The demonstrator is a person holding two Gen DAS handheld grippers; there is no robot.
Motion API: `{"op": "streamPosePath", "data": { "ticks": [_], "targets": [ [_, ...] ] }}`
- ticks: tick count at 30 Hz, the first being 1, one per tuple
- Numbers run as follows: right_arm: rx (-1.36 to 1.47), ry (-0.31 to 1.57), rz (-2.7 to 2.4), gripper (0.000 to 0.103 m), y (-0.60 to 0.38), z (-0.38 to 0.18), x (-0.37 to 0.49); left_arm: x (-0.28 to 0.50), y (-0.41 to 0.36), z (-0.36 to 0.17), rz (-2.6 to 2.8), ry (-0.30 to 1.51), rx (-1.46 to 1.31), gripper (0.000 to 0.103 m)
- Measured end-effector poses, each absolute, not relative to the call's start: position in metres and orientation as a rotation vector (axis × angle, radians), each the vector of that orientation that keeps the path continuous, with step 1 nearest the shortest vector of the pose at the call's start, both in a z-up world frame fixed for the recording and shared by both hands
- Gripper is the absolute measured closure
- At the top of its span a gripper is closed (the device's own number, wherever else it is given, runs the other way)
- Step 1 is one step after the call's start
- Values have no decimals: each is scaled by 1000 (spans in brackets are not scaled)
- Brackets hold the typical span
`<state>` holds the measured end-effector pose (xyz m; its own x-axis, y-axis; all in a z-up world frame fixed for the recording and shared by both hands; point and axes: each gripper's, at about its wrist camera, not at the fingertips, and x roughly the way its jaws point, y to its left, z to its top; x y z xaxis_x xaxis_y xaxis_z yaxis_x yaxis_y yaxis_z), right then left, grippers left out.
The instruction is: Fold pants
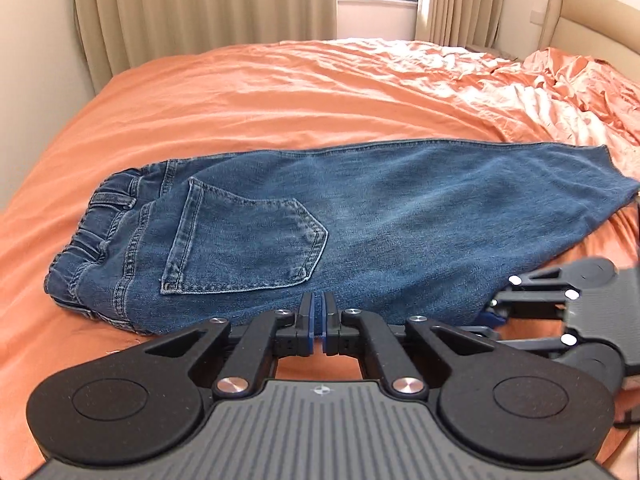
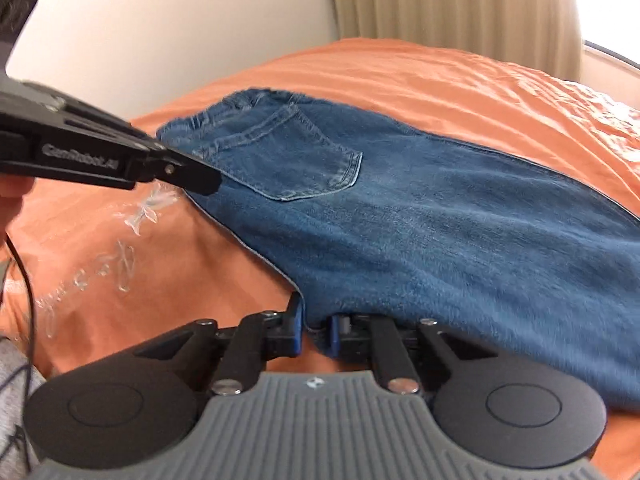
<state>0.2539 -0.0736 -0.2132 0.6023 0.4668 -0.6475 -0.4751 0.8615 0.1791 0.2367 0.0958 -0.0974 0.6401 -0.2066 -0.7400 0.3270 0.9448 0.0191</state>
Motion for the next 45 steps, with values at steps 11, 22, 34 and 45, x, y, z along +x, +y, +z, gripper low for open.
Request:
{"op": "streamPosePath", "data": {
  "ticks": [11,22,34,45],
  "targets": [
    [158,890,452,103,-79,-250,238,254,65,-122,-424,895,197,99],
    [292,847,300,103,-160,-214,205,312,64,-157,-247,1015,124,96],
    [718,663,-102,64,-396,-171,147,298,-8,-89,-327,850,97,66],
    [1132,509,-264,35,-593,-210,154,316,-102,-105,-330,862,18,64]
  ]
}}
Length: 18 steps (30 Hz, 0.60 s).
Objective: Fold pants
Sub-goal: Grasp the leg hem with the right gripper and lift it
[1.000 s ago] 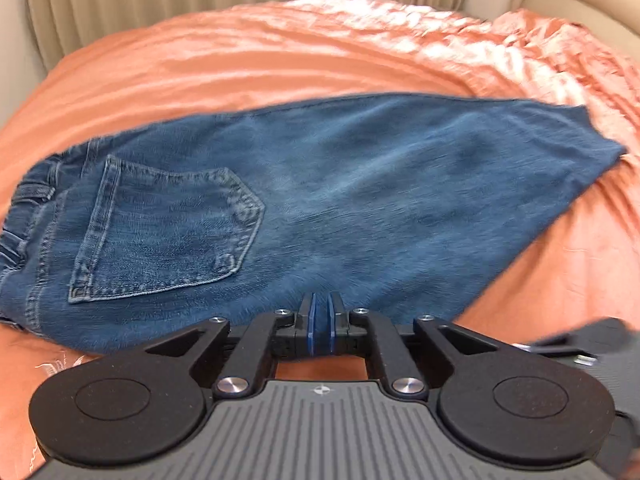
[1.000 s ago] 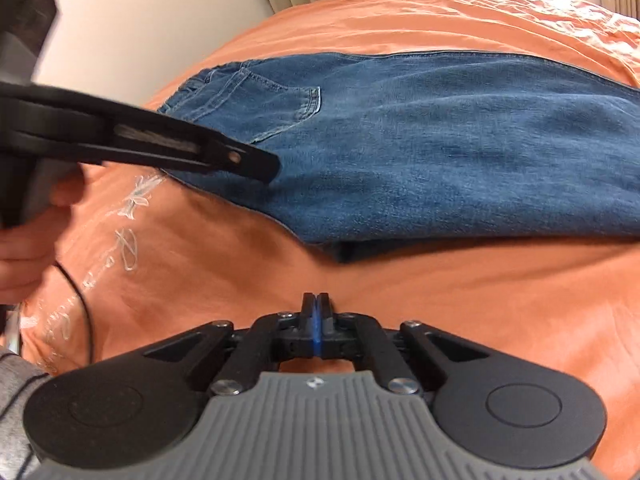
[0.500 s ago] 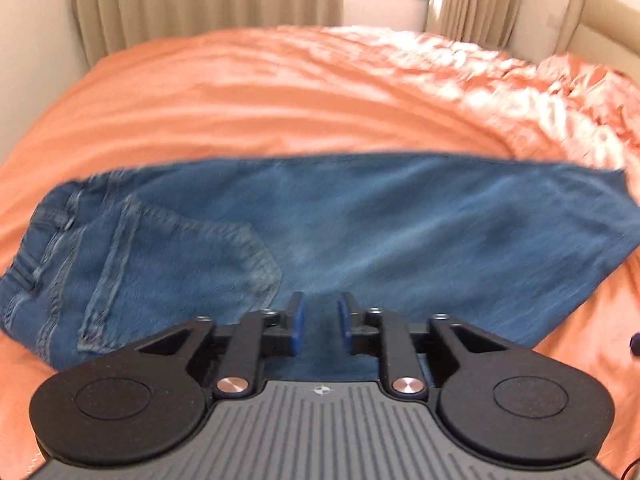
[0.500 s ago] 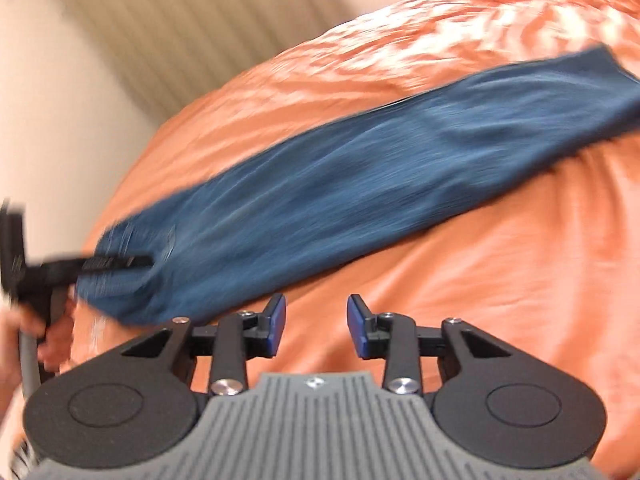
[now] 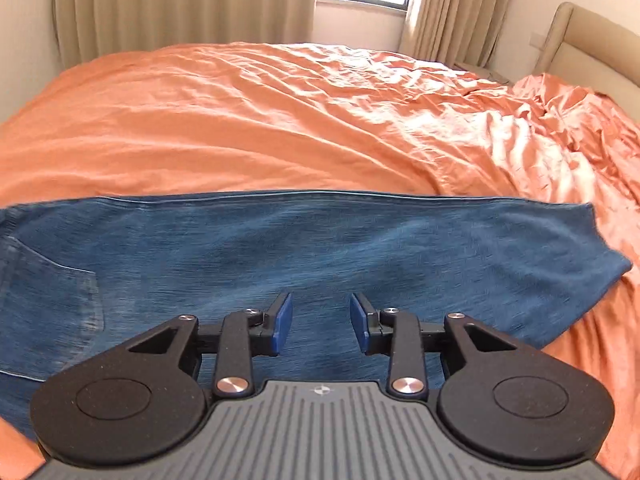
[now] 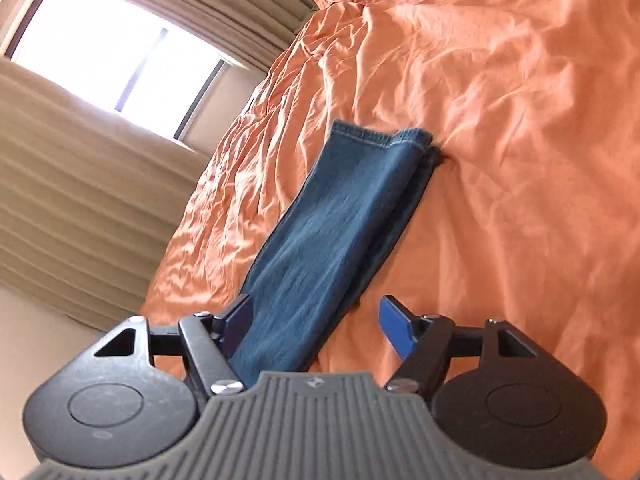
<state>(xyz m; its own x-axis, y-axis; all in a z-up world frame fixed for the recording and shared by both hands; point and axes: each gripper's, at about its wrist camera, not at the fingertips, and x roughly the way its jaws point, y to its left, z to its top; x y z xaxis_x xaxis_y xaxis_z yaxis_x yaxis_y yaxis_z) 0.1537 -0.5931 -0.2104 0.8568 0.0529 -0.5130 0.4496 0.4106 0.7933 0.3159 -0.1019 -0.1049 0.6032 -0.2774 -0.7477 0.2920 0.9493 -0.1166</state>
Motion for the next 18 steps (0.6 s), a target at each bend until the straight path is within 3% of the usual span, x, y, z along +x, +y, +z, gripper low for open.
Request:
{"op": "streamPosePath", "data": {
  "ticks": [5,14,18],
  "targets": [
    [1182,525,-314,37,-640,-243,181,335,-143,-118,-369,932,64,68],
    [1293,468,-263,63,-695,-294,208,354,-224,-153,-520,991,84,71],
    [1291,465,-239,91,-710,-301,213,370,-257,-170,-529,1000,93,72]
  ]
}}
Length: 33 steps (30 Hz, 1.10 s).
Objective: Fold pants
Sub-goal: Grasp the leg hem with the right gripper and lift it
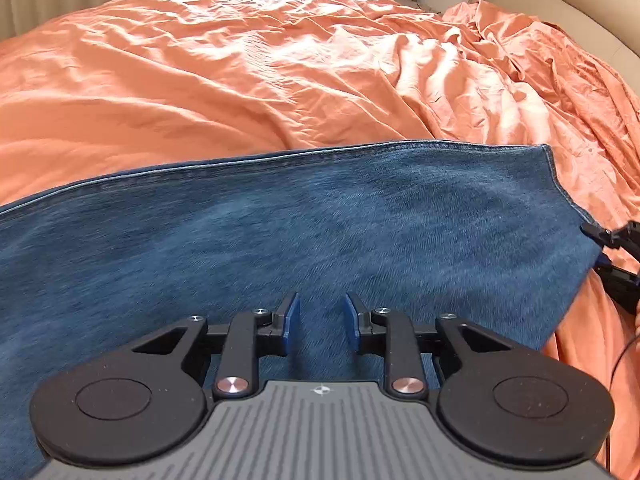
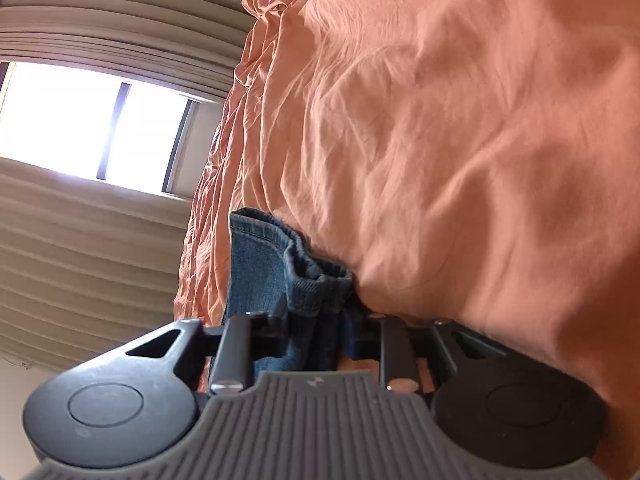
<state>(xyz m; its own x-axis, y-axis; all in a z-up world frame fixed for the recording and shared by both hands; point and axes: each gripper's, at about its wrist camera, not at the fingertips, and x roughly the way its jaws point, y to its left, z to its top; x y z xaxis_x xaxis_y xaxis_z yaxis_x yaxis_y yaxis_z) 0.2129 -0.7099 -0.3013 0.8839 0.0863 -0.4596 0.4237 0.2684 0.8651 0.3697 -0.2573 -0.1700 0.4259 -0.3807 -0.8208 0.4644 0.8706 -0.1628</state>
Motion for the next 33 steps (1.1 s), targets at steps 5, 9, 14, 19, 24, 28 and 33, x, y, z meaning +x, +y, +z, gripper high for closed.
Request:
{"op": "streamPosePath", "data": {
  "ticks": [5,9,14,19,24,28,33],
  "targets": [
    [1119,469,-221,95,-704,-282,217,397,-280,-175,-529,976,92,75],
    [1081,494,-231,95,-705,-283,227,423,-291,-180,-525,965,121,79],
    [1063,511,-237,95,-700,-280,234,451,-304,-186,-498,966,160,92],
    [1031,543,-271,95,-696,-274,238,450,-317,-182,-482,938,218,96],
    [982,541,-266,95,-692,-247,245,406,-311,-166,-570,920,251,97],
    [892,546,-263,96,-683,-216,254,356,-301,-170,-615,921,254,97],
    [792,540,-255,96,-663,-177,265,300,-291,-173,-637,903,255,101]
  ]
}}
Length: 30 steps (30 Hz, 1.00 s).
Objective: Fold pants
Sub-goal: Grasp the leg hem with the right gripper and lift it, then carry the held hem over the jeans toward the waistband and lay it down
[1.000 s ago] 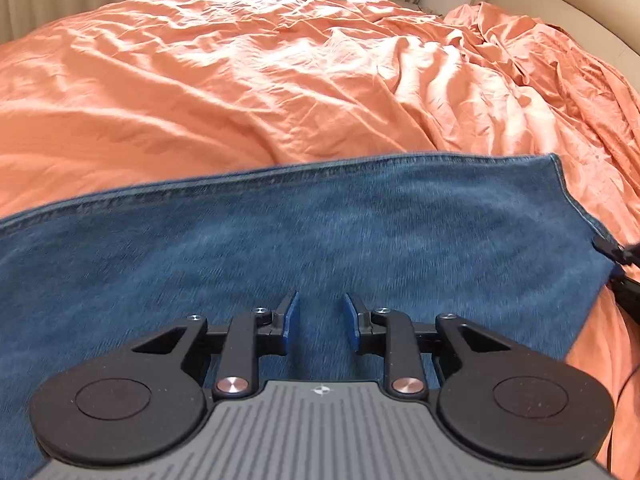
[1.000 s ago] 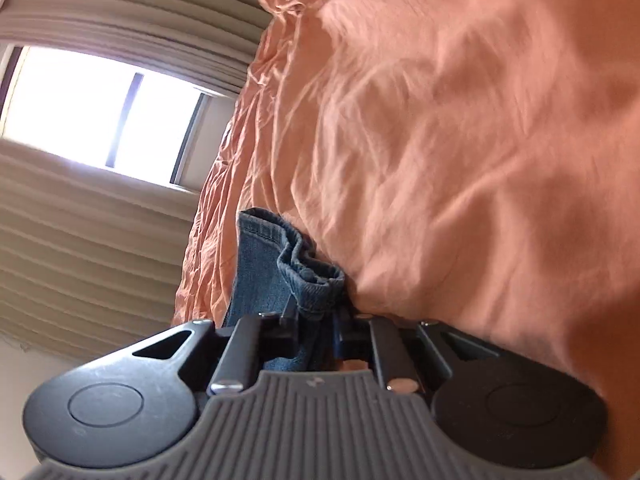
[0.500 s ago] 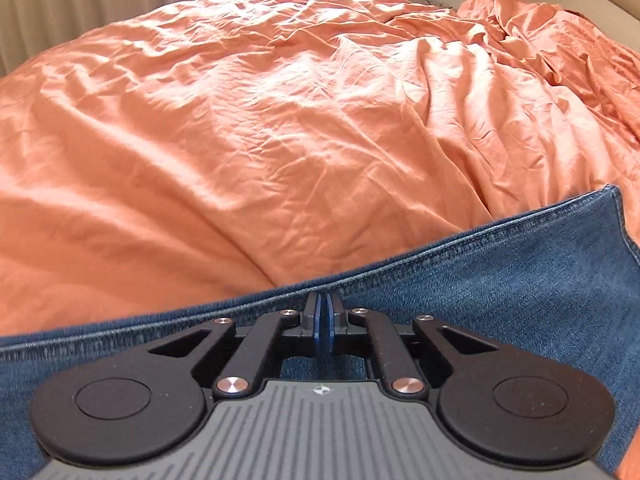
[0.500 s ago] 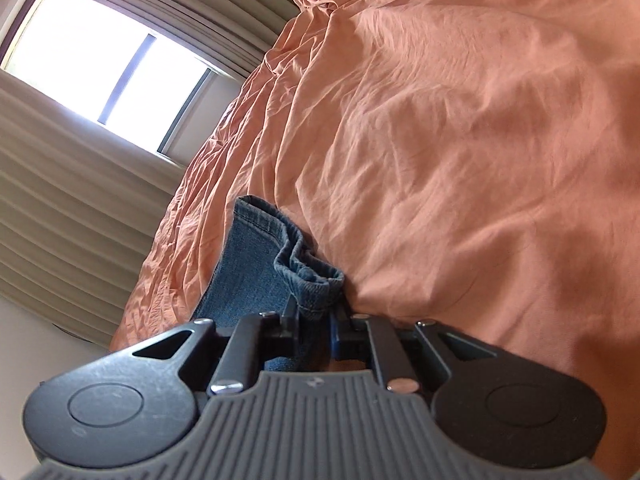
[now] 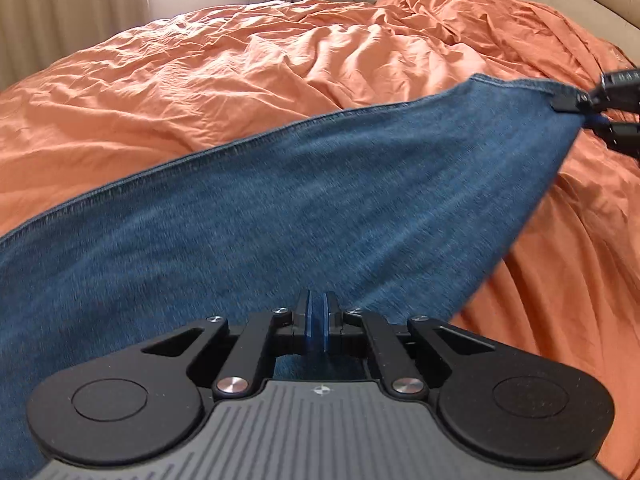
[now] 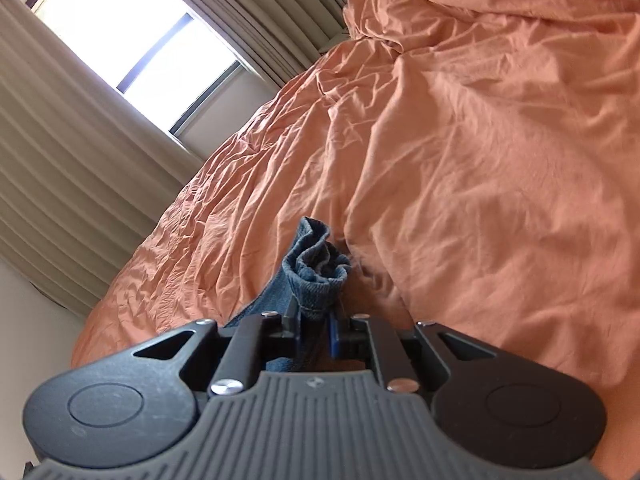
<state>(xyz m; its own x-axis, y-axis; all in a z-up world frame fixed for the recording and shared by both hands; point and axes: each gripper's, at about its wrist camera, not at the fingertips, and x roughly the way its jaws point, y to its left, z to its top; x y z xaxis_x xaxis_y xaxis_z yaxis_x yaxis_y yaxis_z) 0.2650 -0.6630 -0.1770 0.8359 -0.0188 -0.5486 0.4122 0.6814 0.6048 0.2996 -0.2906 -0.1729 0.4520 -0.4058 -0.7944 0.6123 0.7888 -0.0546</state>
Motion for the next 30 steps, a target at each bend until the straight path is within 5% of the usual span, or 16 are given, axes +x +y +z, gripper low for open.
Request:
{"op": "streamPosePath", "data": {
  "ticks": [8,18,23,30],
  "targets": [
    [598,470,-190,96,-595,-95,274,262,-267,-158,-710,921,209,102],
    [353,430,-26,96,-442,-27,308,270,-146,-102,-639,842,41,101],
    [318,474,64,96,-359,-40,330,280,-80,-85,-556,803,-27,101],
    [292,702,186,96,-243,-136,345,281,-13,-98,-467,827,-125,101]
  ]
}}
